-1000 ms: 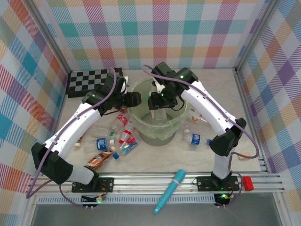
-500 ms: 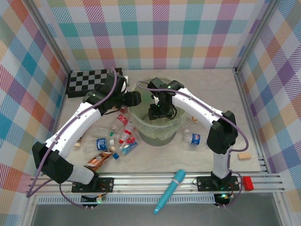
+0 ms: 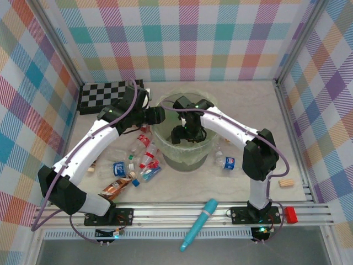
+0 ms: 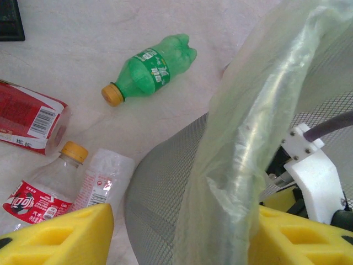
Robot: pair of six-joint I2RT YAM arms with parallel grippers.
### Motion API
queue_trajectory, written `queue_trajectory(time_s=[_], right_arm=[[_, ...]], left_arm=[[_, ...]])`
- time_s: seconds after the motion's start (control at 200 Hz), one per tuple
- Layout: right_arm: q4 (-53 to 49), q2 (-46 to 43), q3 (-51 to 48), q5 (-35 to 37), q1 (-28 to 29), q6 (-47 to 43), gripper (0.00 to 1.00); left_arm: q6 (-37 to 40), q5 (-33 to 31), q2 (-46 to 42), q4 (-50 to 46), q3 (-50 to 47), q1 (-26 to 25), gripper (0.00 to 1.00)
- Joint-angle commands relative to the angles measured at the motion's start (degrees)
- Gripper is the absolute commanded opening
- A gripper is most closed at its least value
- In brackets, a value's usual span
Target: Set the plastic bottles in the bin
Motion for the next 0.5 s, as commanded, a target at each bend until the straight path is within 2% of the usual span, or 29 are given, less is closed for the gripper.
queue_trajectory(time_s=[0.0, 0.185, 0.495], right_arm=[[-3.82, -3.81, 4.14, -0.35, 0.15, -0.27, 0.89], [-9.91, -6.48, 13.01, -1.72, 0.14, -3.41, 0.93], [-23.53, -8.83, 36.69, -0.95, -1.83, -8.91, 0.96]], left_arm=[[0.97, -1.41, 1.72, -1.85, 0.51, -1.04, 0.61], [1.21, -1.37, 2.45, -2.68, 1.59, -1.04, 0.6], [1.48, -2.85, 1.39, -2.42, 1.18, -1.04, 0.61]])
